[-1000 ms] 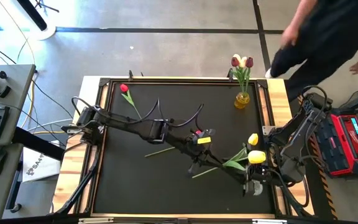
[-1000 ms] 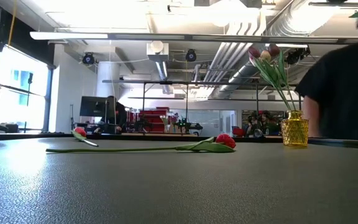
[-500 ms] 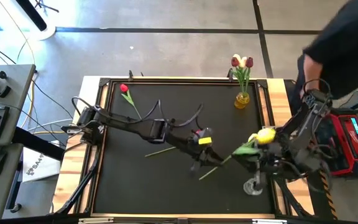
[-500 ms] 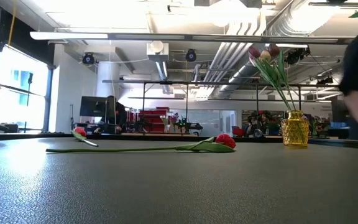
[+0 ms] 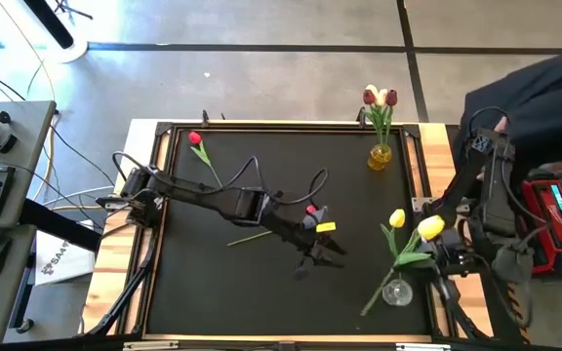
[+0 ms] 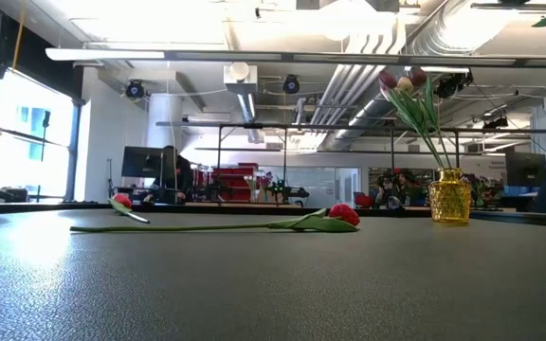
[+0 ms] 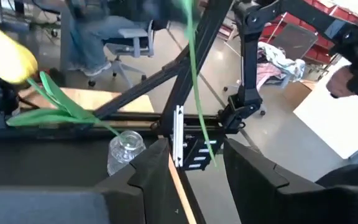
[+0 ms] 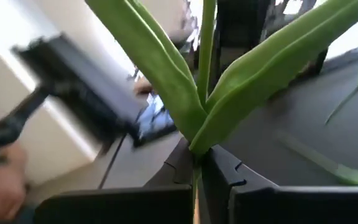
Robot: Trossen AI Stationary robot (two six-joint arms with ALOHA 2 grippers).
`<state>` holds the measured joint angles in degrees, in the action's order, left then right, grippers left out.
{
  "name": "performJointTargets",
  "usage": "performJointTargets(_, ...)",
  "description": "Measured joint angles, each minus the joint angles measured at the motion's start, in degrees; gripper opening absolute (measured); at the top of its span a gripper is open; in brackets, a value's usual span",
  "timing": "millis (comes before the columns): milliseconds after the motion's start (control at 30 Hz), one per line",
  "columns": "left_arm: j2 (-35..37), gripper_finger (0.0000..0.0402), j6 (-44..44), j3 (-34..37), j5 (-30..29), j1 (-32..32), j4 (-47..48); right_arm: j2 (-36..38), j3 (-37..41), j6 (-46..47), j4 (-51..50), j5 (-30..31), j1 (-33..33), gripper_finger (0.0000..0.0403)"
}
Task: Sort flowers into vase by color
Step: Put the yellow flower into the transparent flower vase
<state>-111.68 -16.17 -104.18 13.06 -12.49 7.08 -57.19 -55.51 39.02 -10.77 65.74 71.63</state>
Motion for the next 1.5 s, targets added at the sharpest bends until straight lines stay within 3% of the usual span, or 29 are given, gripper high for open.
performJointTargets(300, 0.07, 0.0131, 3.37, 0.00, -2.44, 0.09, -0.88, 2.19, 0.04, 26.11, -21.06, -19.27, 0.00, 0.0000)
performJointTargets(533, 0.07, 0.0131, 3.86, 0.00, -9.45, 0.06, -0.95, 6.56, 0.04, 31.47, -30.74, -28.43, 0.00, 0.0000)
performJointTargets(800, 0.07, 0.0131, 3.66, 0.00, -12.96, 0.02, -0.95, 12.11, 0.04, 21.81, -36.05, -25.88, 0.00, 0.0000)
performJointTargets(1067, -1.89, 0.0131, 0.27, -0.13, -15.66, -0.37, -1.78, 12.15, 0.04, 17.82, -44.11, -25.43, 0.03, 0.0000)
performJointTargets(1500, -5.77, 0.0131, -0.97, -0.07, -17.98, -0.20, -7.96, 9.45, 0.07, 11.91, -42.26, -24.39, 0.05, 0.0000)
